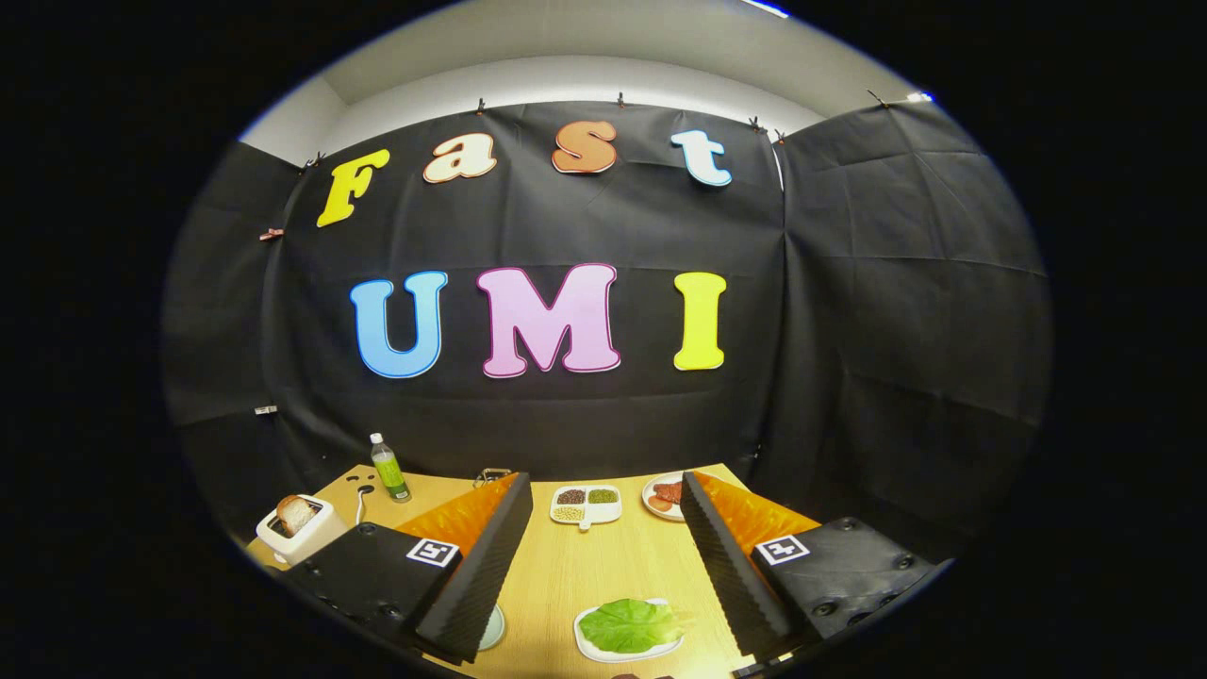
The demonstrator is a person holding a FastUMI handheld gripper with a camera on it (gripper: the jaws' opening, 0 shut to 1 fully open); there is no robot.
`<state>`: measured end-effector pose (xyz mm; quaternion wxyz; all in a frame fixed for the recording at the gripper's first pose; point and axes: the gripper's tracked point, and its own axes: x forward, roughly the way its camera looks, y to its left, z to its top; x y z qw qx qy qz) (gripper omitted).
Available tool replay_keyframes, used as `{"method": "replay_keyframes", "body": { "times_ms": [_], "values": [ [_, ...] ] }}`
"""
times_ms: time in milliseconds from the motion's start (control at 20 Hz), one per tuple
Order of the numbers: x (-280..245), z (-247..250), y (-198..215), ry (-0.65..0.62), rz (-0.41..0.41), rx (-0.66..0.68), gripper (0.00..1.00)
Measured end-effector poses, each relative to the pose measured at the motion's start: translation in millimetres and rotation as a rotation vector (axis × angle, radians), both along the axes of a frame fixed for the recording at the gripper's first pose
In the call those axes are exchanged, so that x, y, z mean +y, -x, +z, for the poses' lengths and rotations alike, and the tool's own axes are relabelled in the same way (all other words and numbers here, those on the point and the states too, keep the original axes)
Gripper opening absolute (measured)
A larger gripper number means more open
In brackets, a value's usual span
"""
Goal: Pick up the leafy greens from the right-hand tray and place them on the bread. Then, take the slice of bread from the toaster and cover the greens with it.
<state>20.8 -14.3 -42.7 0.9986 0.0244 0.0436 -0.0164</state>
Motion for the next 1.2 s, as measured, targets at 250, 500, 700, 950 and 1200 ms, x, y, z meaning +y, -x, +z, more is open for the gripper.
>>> {"method": "replay_keyframes", "body": {
  "times_ms": [250, 500, 700, 950, 1200],
  "values": [
    [-3.3, -8.7, -3.1, -0.016, 0.0, 0.026, 0.98],
    [-8.2, -23.0, -6.3, -0.019, 0.013, 0.06, 0.98],
    [-8.9, -50.9, -8.7, -0.032, 0.053, 0.12, 0.98],
    [-12.7, -102.0, -16.1, -0.012, 0.109, 0.23, 0.99],
    [-12.5, -168.2, -26.9, 0.027, 0.209, 0.358, 0.99]
  ]
}}
